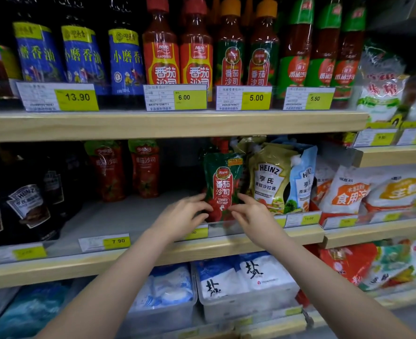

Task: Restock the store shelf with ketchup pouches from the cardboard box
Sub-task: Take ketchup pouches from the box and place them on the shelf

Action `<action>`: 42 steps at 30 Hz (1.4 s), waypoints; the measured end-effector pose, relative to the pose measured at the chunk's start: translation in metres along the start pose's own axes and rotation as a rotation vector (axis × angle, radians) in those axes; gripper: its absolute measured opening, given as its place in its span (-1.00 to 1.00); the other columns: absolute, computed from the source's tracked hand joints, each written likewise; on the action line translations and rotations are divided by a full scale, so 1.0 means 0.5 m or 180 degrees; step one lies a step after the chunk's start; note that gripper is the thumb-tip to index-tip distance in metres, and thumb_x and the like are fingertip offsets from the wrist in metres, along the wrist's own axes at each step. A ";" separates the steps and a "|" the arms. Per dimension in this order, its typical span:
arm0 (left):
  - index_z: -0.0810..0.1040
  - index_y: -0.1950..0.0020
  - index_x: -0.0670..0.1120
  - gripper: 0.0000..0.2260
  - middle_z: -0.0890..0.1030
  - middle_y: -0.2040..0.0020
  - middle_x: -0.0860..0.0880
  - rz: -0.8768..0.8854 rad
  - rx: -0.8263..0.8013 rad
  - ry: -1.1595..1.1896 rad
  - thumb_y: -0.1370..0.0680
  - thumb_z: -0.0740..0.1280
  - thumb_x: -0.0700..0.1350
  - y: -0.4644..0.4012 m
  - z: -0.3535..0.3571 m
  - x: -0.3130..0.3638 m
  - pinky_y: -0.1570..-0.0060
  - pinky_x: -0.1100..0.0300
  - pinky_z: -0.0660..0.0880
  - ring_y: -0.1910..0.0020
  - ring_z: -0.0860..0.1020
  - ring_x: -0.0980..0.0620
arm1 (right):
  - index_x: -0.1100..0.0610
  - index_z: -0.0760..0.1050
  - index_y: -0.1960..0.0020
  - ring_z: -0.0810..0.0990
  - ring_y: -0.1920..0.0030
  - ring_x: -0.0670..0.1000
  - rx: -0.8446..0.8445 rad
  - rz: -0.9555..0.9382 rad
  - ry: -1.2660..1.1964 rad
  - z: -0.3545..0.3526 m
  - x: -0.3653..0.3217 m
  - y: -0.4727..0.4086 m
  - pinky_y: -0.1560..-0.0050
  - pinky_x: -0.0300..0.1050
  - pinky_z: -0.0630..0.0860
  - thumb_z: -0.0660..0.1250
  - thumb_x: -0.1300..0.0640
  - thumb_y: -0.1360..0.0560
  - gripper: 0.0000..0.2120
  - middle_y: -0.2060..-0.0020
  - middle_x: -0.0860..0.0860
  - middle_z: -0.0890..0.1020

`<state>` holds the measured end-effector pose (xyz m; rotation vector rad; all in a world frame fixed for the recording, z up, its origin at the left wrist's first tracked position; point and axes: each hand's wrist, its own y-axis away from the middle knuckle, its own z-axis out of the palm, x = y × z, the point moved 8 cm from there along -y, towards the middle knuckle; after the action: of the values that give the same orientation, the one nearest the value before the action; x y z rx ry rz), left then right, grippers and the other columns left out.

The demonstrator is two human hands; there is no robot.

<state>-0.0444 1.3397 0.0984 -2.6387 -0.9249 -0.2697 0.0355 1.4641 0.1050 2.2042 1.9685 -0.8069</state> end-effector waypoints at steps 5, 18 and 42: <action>0.42 -0.34 0.14 -0.69 0.19 -0.52 0.03 0.0052 -0.0152 -0.0370 -0.60 0.18 0.01 -0.028 0.002 -0.008 -0.34 0.01 0.31 -0.44 0.23 -0.06 | 0.17 0.56 -0.18 0.34 -0.38 0.19 -0.0020 0.0072 -0.0023 0.015 0.003 -0.037 -0.40 -0.11 0.21 0.17 0.21 -0.56 -0.73 -0.44 0.22 0.26; 0.38 -0.33 0.13 -0.67 0.15 -0.53 -0.01 -0.0023 -0.0295 -0.0498 -0.57 0.23 -0.02 -0.093 0.015 -0.063 -0.27 -0.05 0.37 -0.43 0.22 -0.13 | 0.14 0.52 -0.24 0.34 -0.37 0.19 0.0140 0.0171 -0.0066 0.046 0.009 -0.119 -0.40 -0.15 0.18 0.17 0.24 -0.55 -0.70 -0.43 0.18 0.26; 0.54 -0.16 0.03 -0.74 0.52 -0.05 0.19 0.0166 -0.0079 0.1161 -0.53 0.24 0.07 0.372 0.272 0.025 -0.09 0.42 0.35 -0.06 0.44 0.29 | 0.11 0.46 -0.30 0.43 -0.33 0.03 -0.0350 0.0317 -0.0296 0.211 0.113 0.386 -0.28 -0.21 0.34 0.27 0.12 -0.52 -0.65 -0.39 0.06 0.37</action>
<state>0.0925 1.2602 -0.0697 -2.5099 -0.7329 -0.7241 0.1852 1.4403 -0.0643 2.1427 1.8005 -0.7543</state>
